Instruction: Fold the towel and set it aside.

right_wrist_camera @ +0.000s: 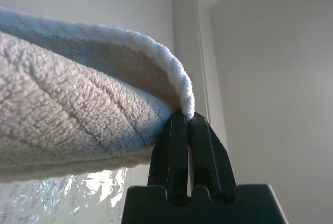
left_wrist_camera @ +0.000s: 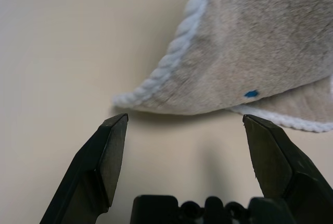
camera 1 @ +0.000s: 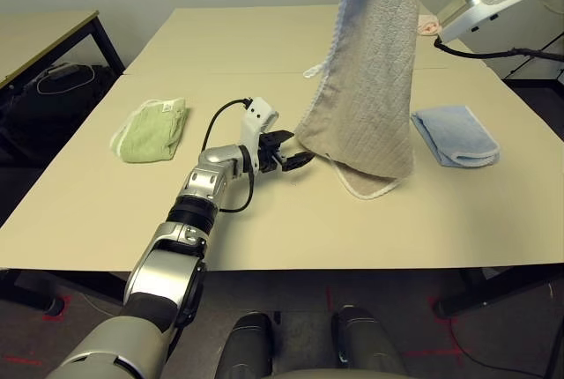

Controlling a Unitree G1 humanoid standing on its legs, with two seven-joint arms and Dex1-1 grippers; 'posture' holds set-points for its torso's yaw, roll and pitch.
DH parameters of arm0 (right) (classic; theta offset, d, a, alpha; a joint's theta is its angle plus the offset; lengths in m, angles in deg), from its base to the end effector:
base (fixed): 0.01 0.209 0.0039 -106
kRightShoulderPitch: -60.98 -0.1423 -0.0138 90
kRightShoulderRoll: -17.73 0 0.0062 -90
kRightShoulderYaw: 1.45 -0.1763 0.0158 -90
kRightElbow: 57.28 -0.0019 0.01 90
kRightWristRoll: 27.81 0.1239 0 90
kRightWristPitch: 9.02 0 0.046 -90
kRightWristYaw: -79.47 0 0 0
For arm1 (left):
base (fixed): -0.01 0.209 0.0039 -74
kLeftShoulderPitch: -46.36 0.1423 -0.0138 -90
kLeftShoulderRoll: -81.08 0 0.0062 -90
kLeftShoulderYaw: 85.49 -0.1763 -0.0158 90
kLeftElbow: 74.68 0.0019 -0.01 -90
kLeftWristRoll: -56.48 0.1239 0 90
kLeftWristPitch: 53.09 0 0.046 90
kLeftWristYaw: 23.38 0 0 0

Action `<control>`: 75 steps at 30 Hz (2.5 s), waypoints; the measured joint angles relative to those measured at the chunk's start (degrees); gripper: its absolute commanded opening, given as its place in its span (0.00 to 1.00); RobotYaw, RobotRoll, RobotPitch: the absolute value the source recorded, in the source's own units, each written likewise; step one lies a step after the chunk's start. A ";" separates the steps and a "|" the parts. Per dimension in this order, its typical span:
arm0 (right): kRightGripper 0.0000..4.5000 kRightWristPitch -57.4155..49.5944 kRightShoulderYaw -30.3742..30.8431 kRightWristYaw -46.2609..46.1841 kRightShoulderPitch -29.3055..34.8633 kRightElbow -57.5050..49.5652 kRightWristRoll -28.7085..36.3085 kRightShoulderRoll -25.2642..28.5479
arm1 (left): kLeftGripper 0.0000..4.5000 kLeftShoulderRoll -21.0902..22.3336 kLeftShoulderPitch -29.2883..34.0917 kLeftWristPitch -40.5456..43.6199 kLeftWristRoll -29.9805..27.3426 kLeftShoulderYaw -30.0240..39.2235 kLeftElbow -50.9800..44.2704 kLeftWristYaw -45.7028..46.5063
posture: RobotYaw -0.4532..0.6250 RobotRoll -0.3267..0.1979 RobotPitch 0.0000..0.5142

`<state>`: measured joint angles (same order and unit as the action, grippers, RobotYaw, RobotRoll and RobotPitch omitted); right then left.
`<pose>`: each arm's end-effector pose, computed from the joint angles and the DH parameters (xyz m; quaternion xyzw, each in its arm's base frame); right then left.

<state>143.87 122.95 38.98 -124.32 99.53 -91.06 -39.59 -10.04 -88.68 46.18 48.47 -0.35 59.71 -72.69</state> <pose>0.3064 -0.2199 0.3503 -0.6879 -0.5690 0.0583 0.4468 0.3187 0.1658 0.1122 0.0522 0.1143 -0.4409 0.8887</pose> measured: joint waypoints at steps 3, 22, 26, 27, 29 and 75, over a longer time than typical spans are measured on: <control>0.01 0.40 0.03 0.00 0.00 -0.01 0.00 0.31 | 1.00 0.01 -1.03 -0.54 0.21 0.34 1.72 0.14 | 0.41 0.62 0.03; 0.01 4.41 0.03 0.21 -1.63 -1.08 -0.04 2.01 | 1.00 -3.39 -7.14 -8.27 0.56 0.73 12.14 -5.27 | 0.38 0.62 0.02; 0.01 2.83 0.05 0.03 -3.30 -0.42 -0.06 2.29 | 1.00 -3.57 -8.57 -9.15 0.77 0.83 13.20 -5.40 | 0.38 0.62 0.03; 0.01 2.58 0.09 -0.04 -3.36 -0.01 -0.15 2.29 | 1.00 -3.65 -8.73 -9.38 0.82 0.89 13.22 -5.43 | 0.38 0.62 0.03; 0.01 1.89 0.63 -0.17 -3.65 0.70 -0.56 2.30 | 1.00 -3.84 -8.76 -9.73 0.92 0.99 13.70 -5.45 | 0.38 0.62 0.03; 0.01 0.45 2.39 -1.47 -5.16 4.17 0.53 1.61 | 1.00 -8.16 -14.84 -17.38 3.47 2.63 20.07 -11.32 | 0.39 0.62 0.02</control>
<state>144.32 125.33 37.51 -129.48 103.70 -90.53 -37.98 -18.19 -103.52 28.80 51.94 2.28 79.78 -84.01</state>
